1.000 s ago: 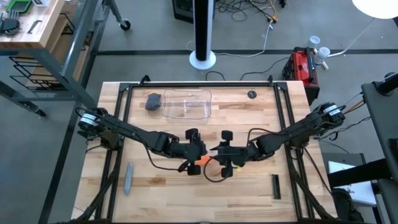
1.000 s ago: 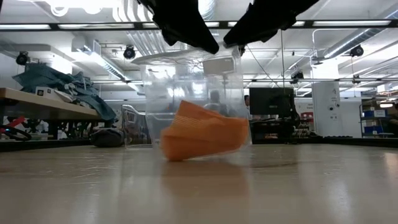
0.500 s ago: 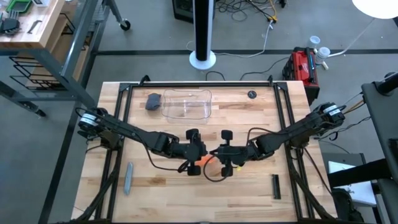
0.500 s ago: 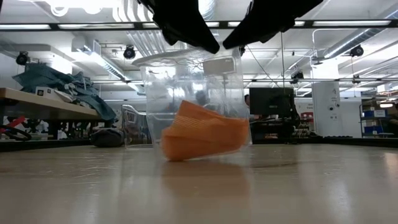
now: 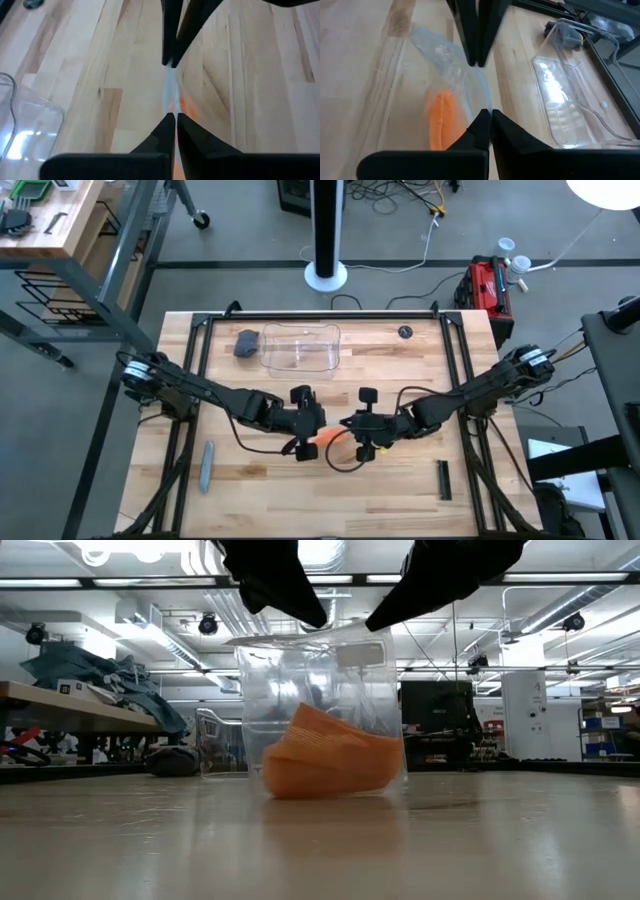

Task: Roll bandage
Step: Put the zip bag into the transparent bin

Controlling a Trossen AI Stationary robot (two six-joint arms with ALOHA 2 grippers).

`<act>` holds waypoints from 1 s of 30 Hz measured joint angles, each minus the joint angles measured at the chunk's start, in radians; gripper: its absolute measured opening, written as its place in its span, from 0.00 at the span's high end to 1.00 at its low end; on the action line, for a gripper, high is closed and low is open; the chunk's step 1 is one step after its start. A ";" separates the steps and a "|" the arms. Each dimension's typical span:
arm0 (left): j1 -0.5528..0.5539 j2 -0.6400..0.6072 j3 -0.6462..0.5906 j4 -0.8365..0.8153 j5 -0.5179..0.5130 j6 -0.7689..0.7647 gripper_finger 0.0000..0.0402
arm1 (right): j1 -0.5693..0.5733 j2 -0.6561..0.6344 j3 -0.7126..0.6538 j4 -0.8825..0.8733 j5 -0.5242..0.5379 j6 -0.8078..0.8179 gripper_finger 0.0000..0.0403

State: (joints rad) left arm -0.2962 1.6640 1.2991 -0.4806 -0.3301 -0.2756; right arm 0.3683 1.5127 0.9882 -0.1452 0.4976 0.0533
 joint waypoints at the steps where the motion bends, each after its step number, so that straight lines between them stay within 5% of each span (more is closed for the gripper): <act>1: 0.000 -0.001 0.000 0.007 0.000 -0.003 1.00 | 0.000 0.000 0.000 0.001 0.000 0.000 1.00; 19: 0.018 0.049 -0.005 0.139 0.000 0.007 0.80 | 0.000 0.000 0.000 0.003 -0.008 0.003 1.00; 30: 0.023 0.048 -0.006 0.111 0.000 0.028 0.89 | 0.000 0.000 0.000 0.008 -0.026 0.001 1.00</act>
State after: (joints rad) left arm -0.2731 1.7123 1.2934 -0.3693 -0.3302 -0.2474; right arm 0.3683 1.5127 0.9878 -0.1371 0.4713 0.0547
